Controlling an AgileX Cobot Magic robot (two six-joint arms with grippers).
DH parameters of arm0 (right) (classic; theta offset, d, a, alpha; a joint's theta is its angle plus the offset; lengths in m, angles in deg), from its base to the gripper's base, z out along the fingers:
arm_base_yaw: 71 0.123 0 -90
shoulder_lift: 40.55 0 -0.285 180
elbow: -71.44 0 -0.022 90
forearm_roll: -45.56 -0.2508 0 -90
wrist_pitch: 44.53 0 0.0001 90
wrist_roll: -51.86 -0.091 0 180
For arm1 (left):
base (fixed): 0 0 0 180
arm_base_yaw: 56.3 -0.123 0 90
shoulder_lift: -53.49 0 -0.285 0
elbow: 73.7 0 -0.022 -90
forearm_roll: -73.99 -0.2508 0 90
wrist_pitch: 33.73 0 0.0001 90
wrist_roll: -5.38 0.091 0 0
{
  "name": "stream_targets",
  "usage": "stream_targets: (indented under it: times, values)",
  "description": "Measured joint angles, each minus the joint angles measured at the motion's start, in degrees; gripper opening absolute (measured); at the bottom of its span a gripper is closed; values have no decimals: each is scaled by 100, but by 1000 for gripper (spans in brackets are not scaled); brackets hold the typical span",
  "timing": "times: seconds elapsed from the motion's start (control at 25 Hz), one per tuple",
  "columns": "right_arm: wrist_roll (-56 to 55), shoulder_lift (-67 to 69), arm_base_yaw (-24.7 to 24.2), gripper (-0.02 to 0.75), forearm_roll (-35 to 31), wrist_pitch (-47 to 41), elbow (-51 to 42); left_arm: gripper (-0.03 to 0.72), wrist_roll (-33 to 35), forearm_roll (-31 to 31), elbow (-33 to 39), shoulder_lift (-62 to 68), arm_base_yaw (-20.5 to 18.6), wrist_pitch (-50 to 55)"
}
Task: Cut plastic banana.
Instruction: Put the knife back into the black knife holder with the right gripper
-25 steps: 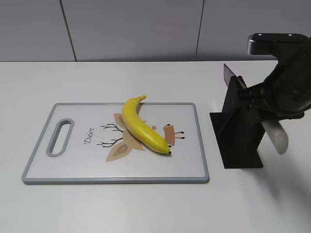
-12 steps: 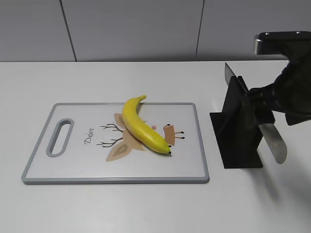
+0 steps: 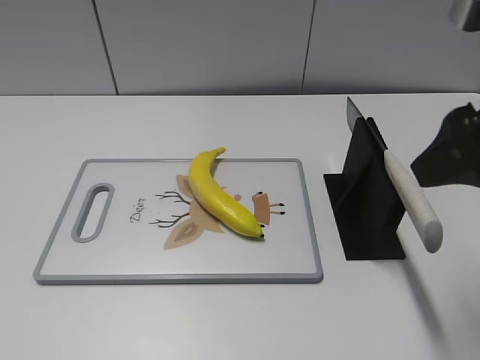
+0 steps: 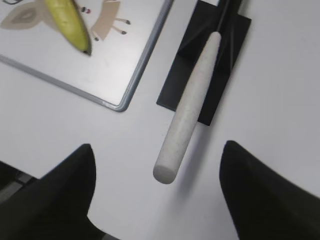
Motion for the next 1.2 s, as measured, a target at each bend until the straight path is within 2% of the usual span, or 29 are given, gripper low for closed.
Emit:
stream_targets:
  times: [0.16, 0.44, 0.68, 1.2]
  values:
    - [907, -455, 0, 595, -176, -289, 0, 520, 0, 0, 0, 0, 0, 0]
    - [1427, -1254, 0, 595, -217, -471, 0, 519, 0, 0, 0, 0, 0, 0]
    - [1467, -1937, 0, 594, -221, -478, -83, 595, 0, 0, 0, 0, 0, 0]
    - [1568, -4063, 0, 594, -242, -490, -2026, 590, 0, 0, 0, 0, 0, 0]
